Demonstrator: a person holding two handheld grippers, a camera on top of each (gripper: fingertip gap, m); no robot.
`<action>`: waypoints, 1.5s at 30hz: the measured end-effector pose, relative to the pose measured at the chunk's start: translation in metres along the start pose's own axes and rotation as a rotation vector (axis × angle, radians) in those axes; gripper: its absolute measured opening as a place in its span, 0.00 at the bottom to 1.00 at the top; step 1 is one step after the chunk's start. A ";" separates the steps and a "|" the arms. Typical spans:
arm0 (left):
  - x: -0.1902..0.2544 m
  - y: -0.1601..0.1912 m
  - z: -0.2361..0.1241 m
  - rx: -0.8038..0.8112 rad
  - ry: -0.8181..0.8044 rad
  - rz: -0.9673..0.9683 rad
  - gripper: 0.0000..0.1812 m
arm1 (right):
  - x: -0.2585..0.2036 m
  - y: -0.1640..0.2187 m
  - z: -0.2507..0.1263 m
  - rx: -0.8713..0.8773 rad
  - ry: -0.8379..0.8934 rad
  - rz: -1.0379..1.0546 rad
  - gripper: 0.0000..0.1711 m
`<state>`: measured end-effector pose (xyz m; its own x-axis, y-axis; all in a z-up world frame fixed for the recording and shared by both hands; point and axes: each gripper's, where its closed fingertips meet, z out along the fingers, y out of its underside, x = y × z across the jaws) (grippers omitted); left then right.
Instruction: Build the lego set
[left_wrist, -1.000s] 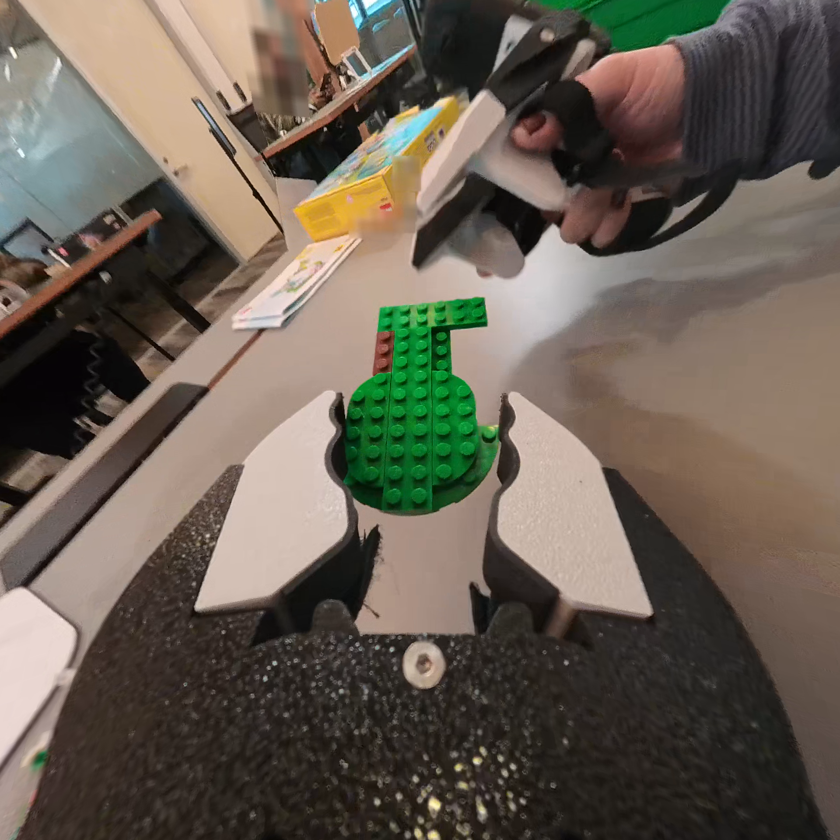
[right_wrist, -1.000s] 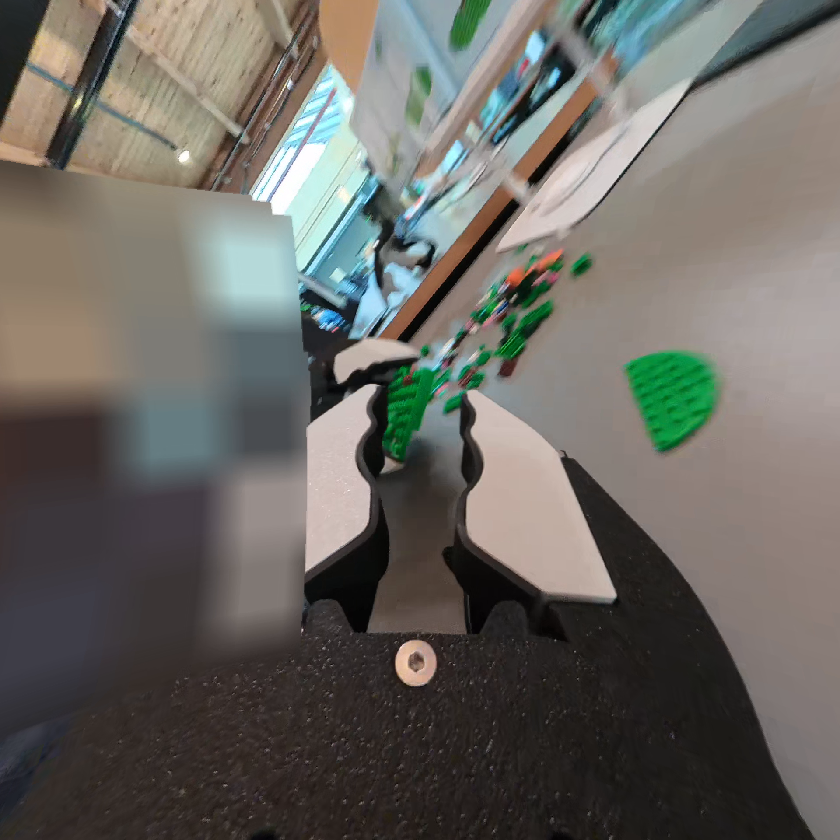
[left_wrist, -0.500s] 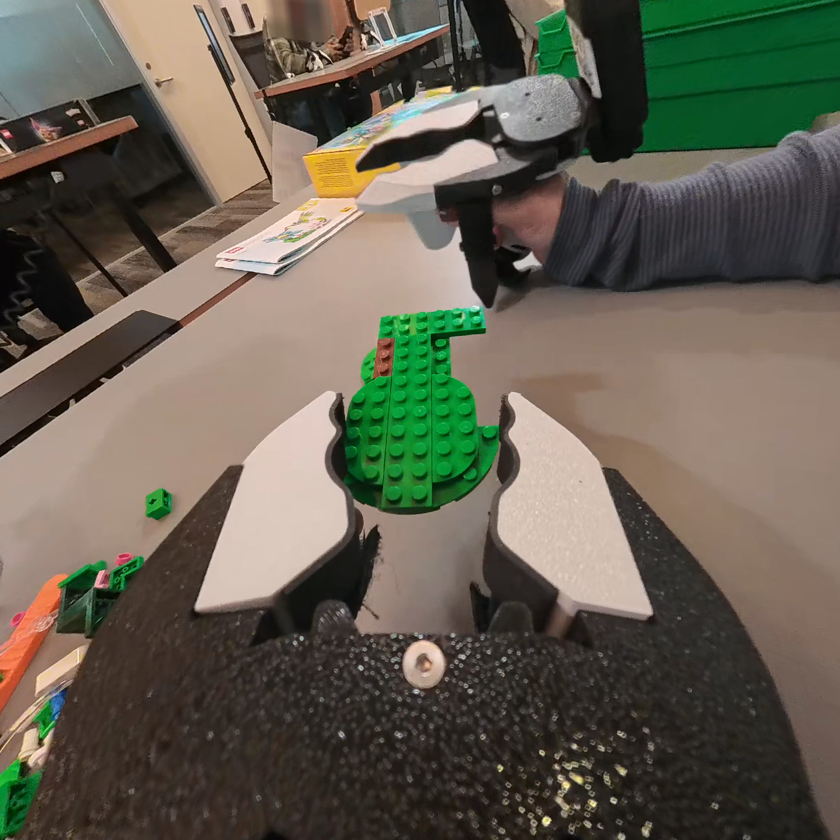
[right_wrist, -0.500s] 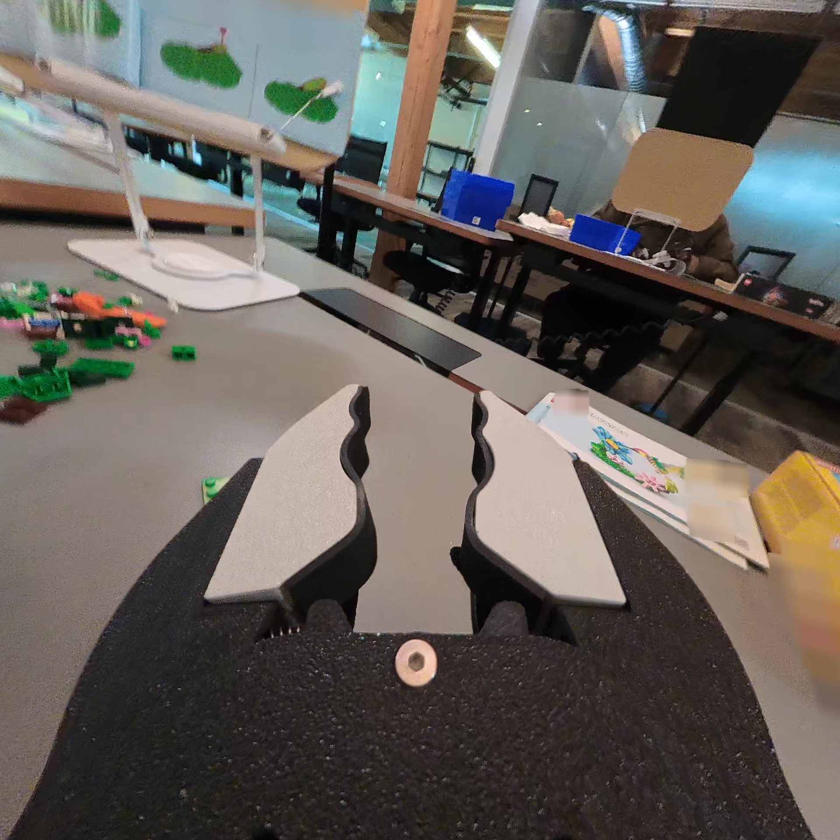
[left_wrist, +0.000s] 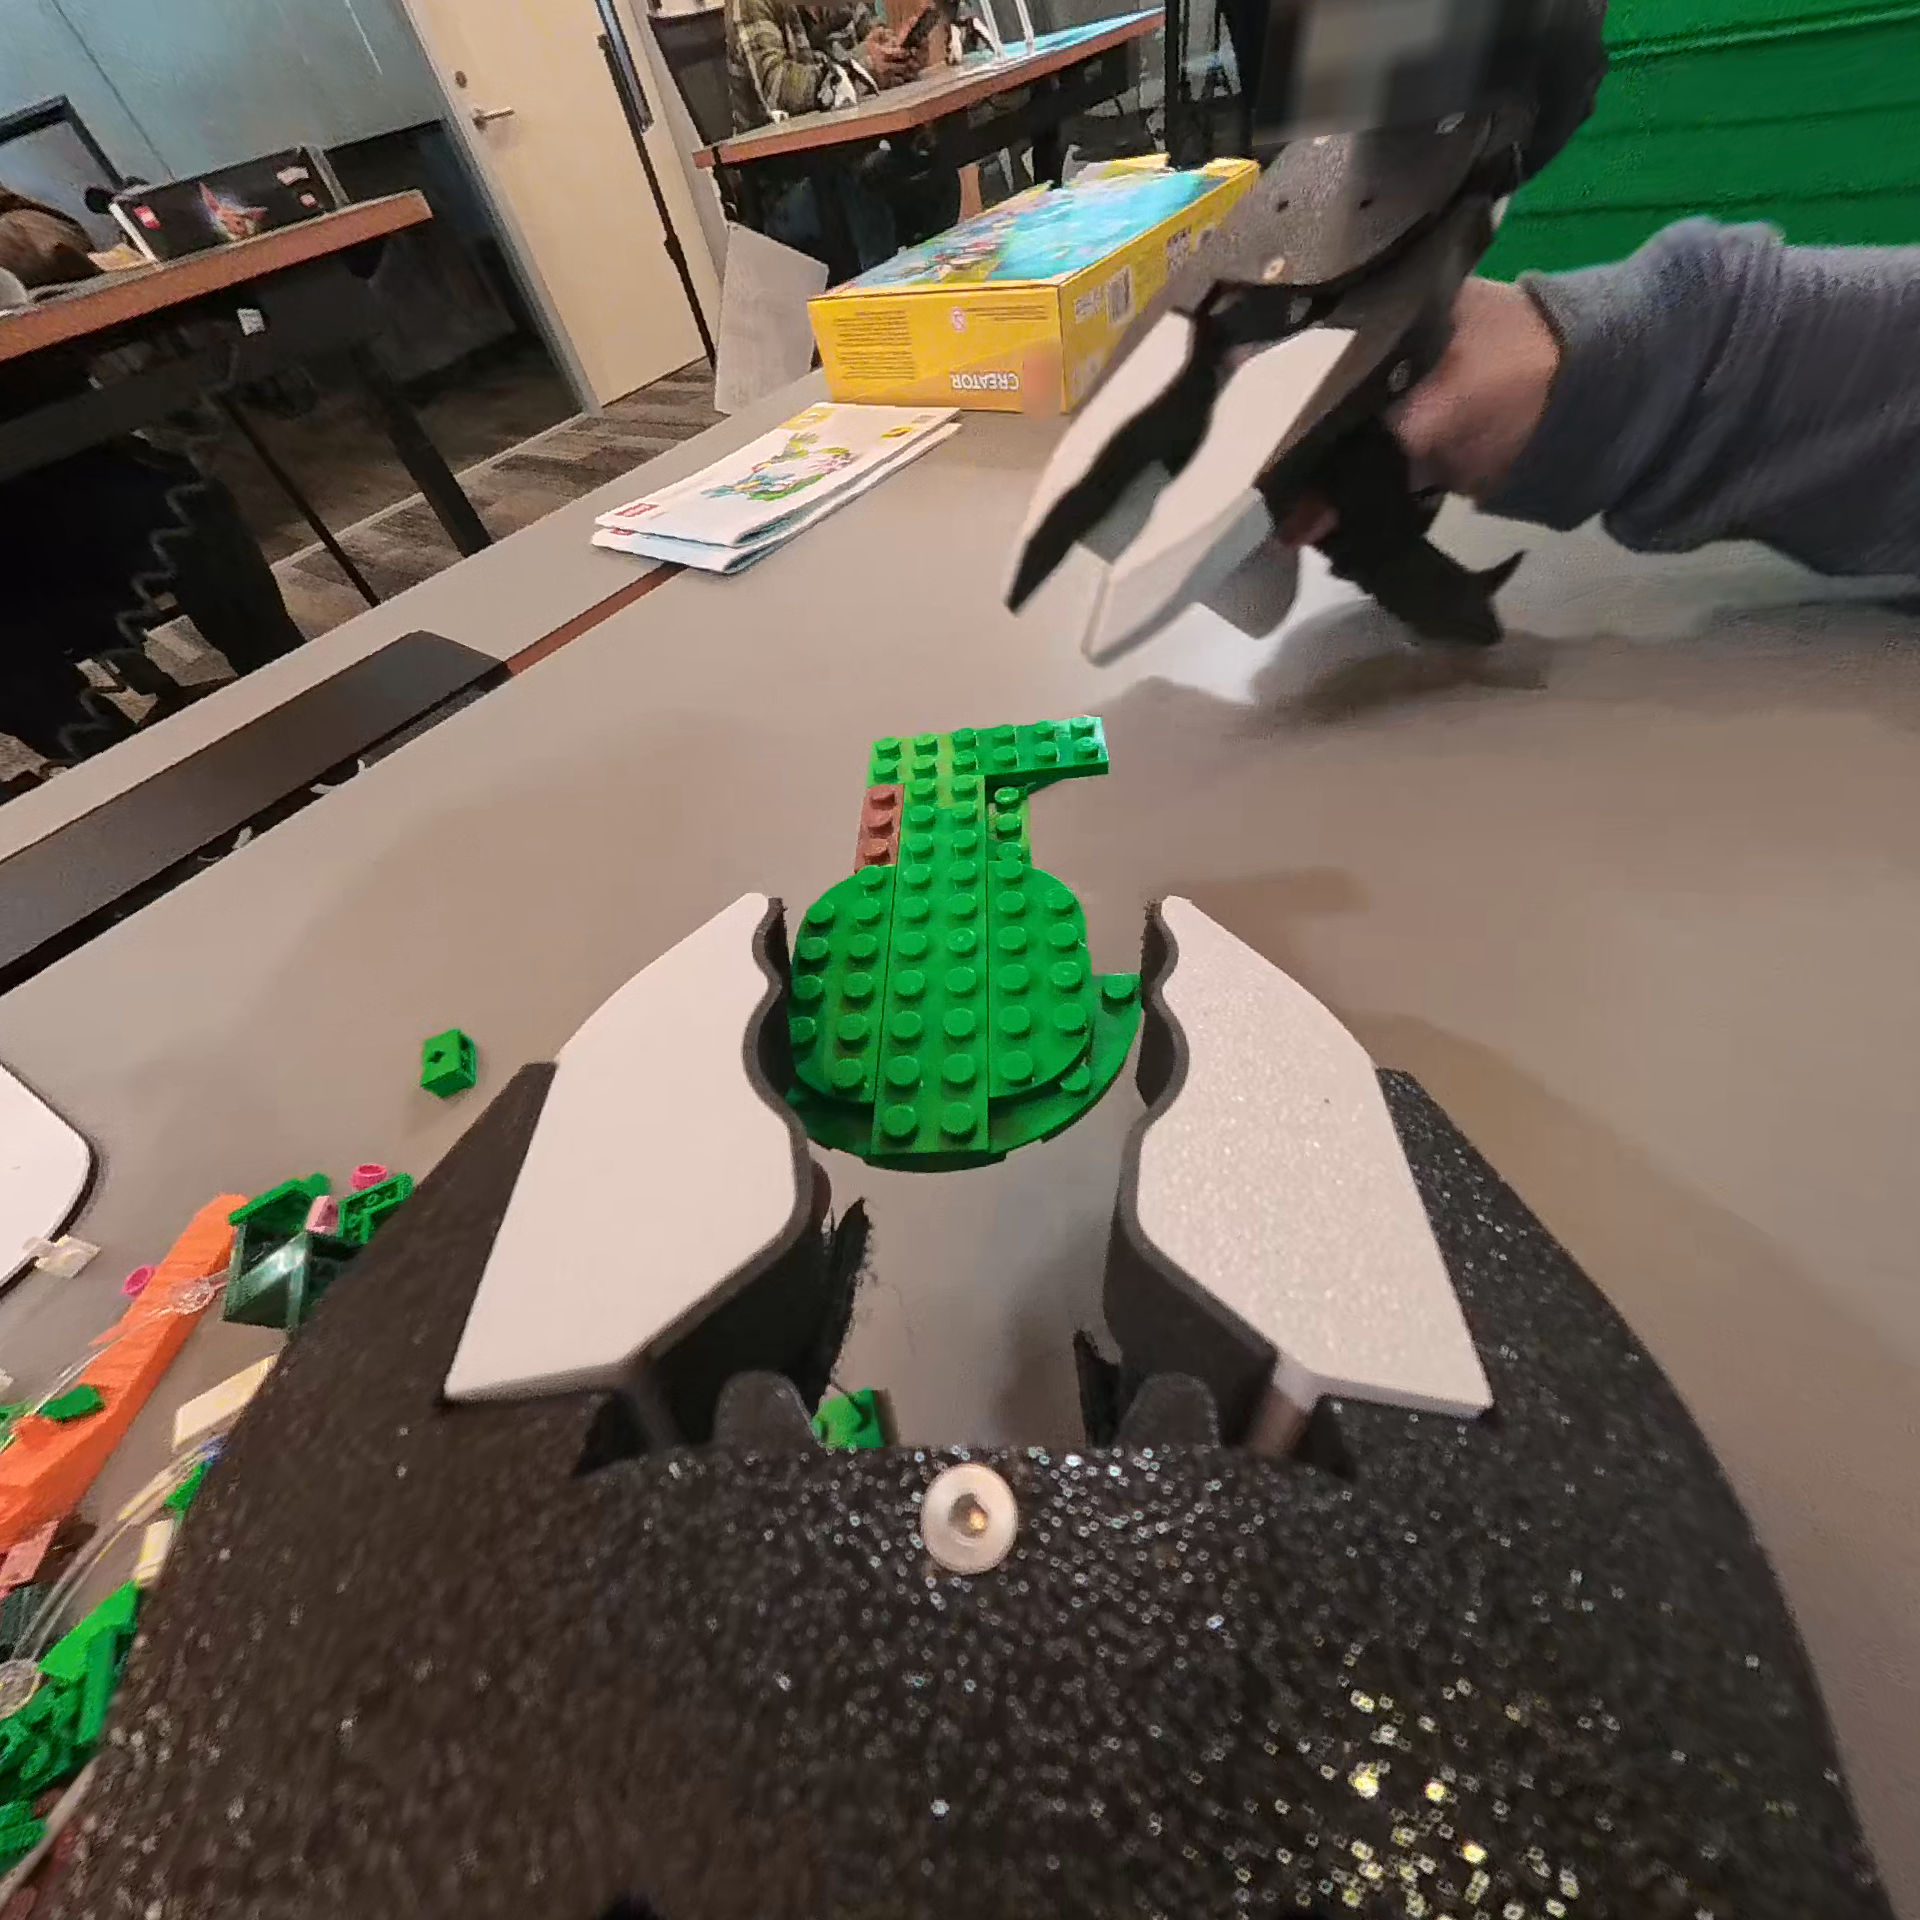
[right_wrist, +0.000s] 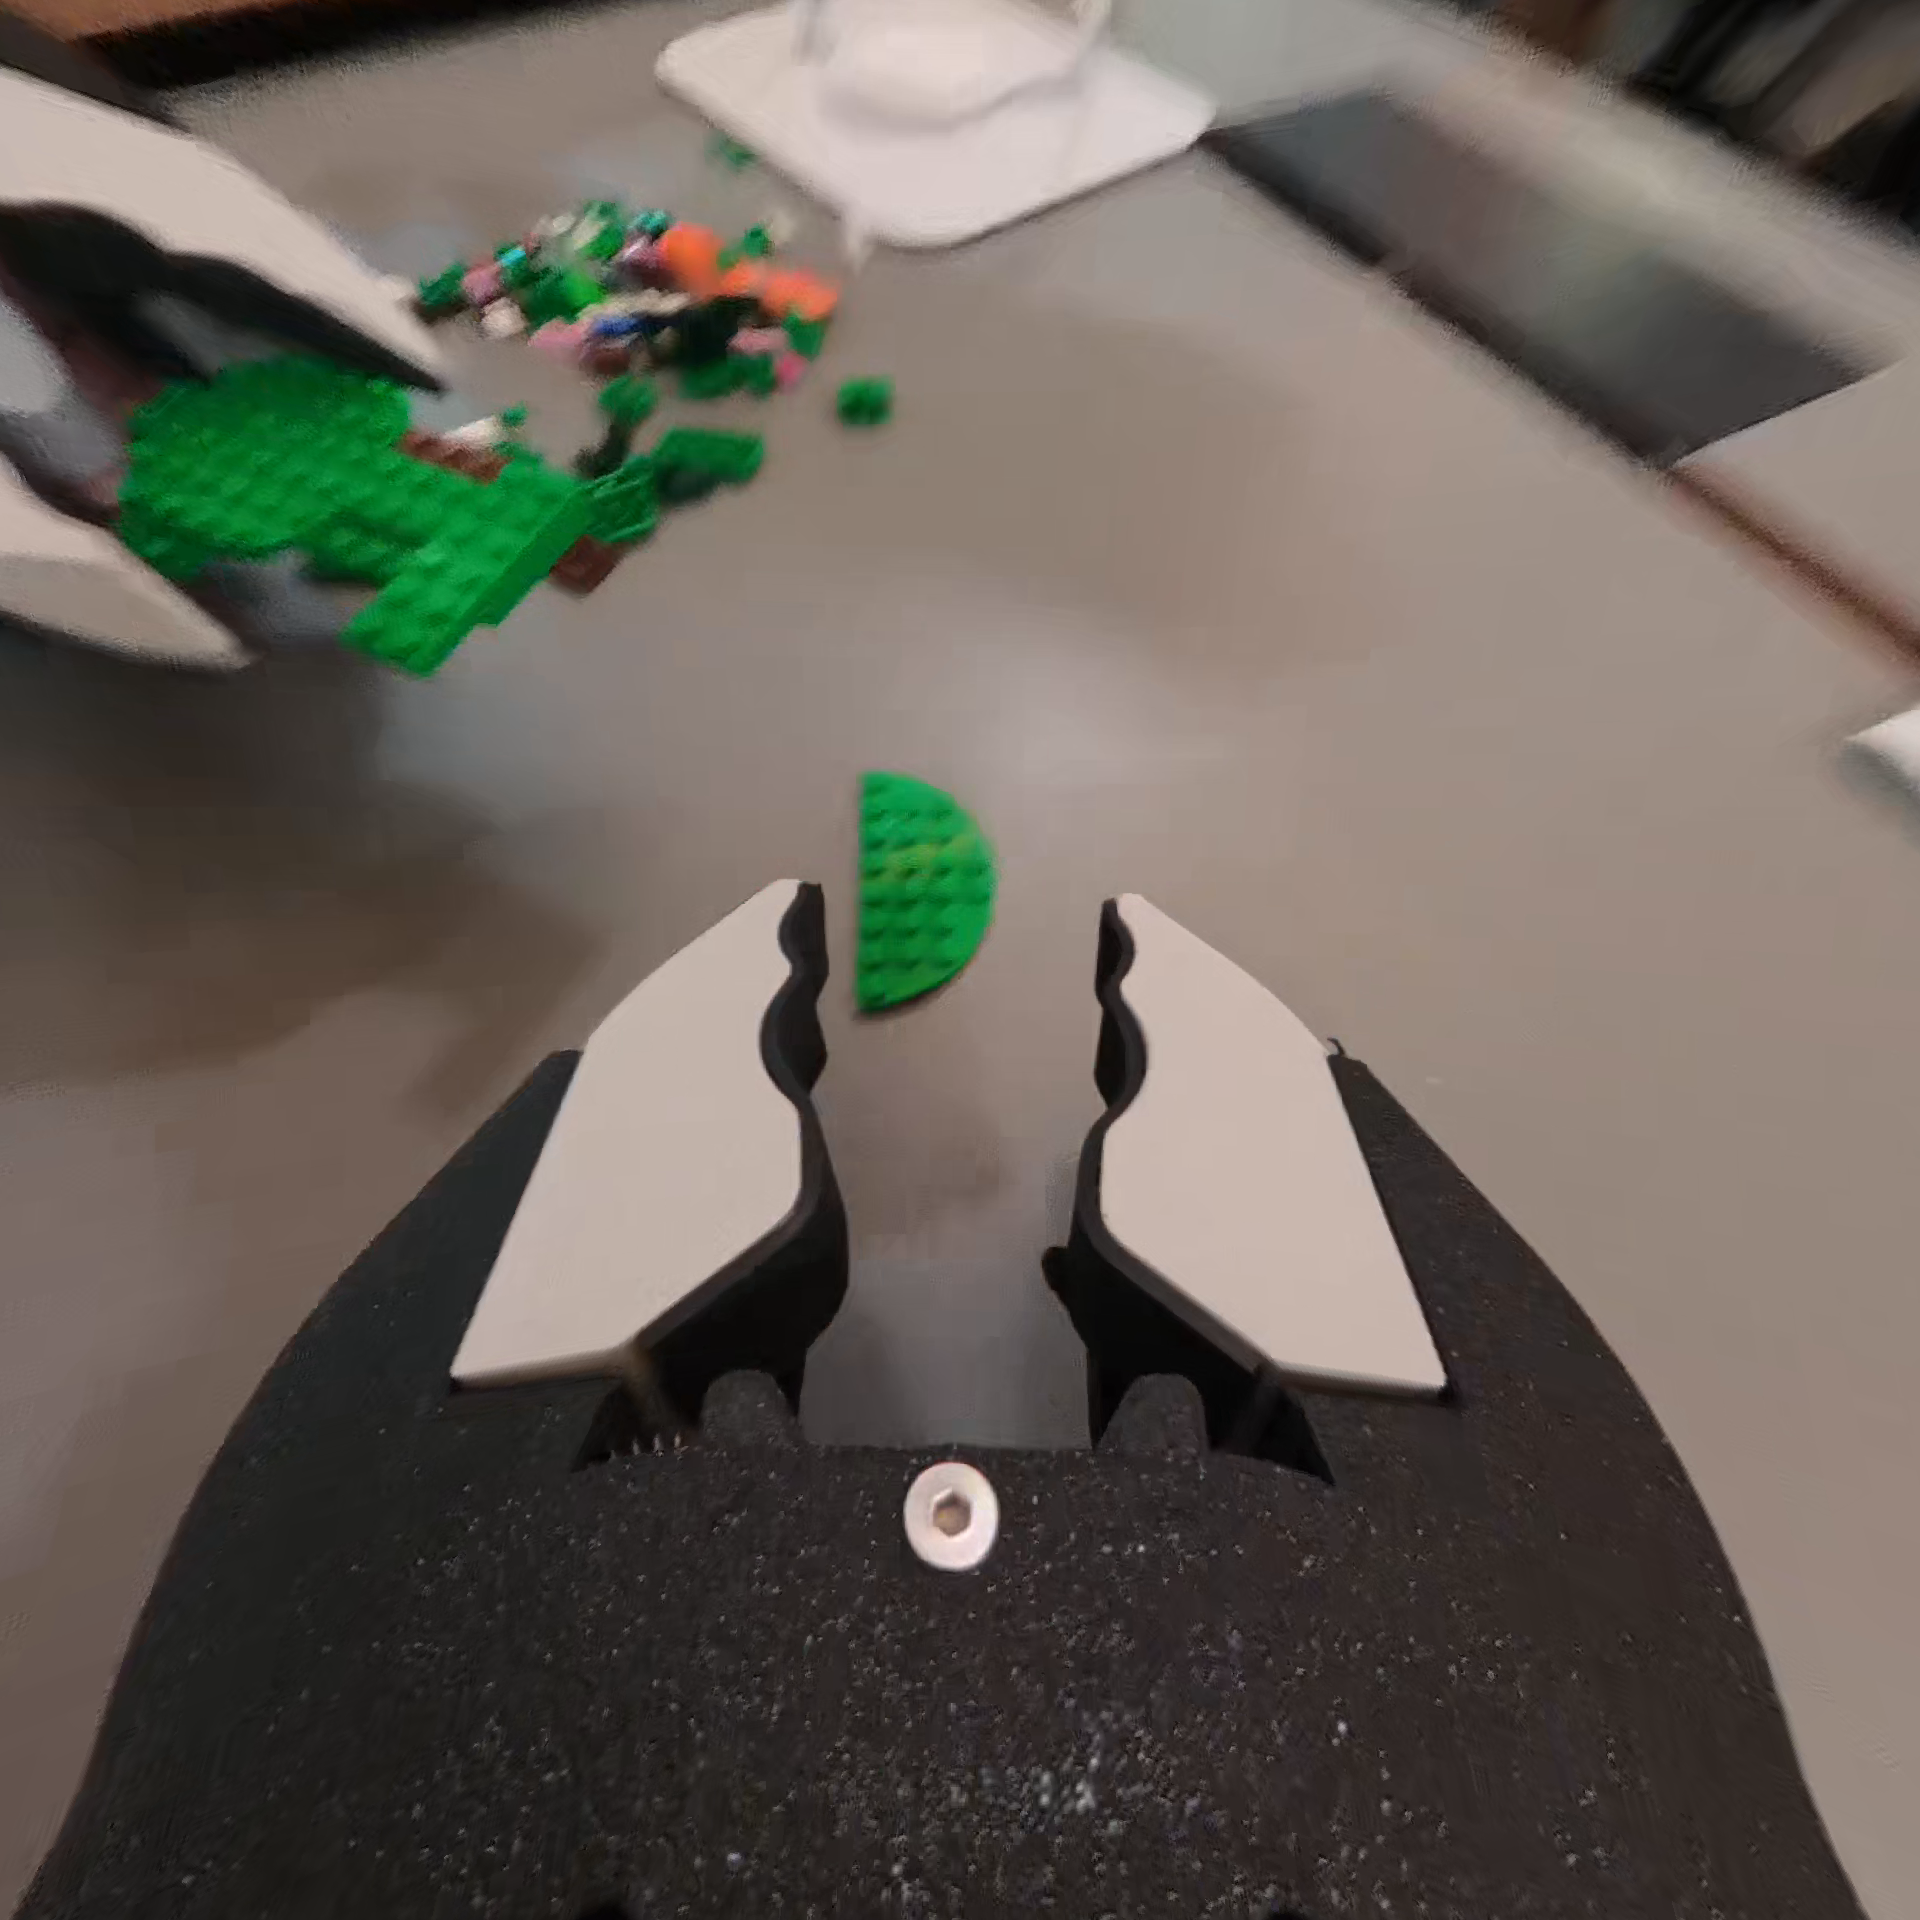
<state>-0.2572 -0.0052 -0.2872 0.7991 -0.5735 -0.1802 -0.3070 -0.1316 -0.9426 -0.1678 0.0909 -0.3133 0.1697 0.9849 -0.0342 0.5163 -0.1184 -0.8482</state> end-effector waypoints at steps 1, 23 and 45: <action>-0.001 0.000 0.000 0.002 -0.002 -0.001 0.35 | -0.008 0.005 0.001 -0.036 -0.060 0.020 0.29; -0.016 -0.001 -0.004 -0.012 -0.070 0.036 0.35 | -0.027 0.025 0.016 -0.170 -0.167 -0.012 0.30; -0.012 0.008 0.000 -0.040 -0.017 -0.020 0.35 | -0.023 0.020 0.020 -0.175 -0.167 -0.155 0.31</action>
<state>-0.2697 0.0006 -0.2923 0.8142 -0.5562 -0.1666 -0.3107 -0.1750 -0.9342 -0.1777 0.0682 -0.3401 -0.0557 0.9984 -0.0100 0.6651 0.0296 -0.7462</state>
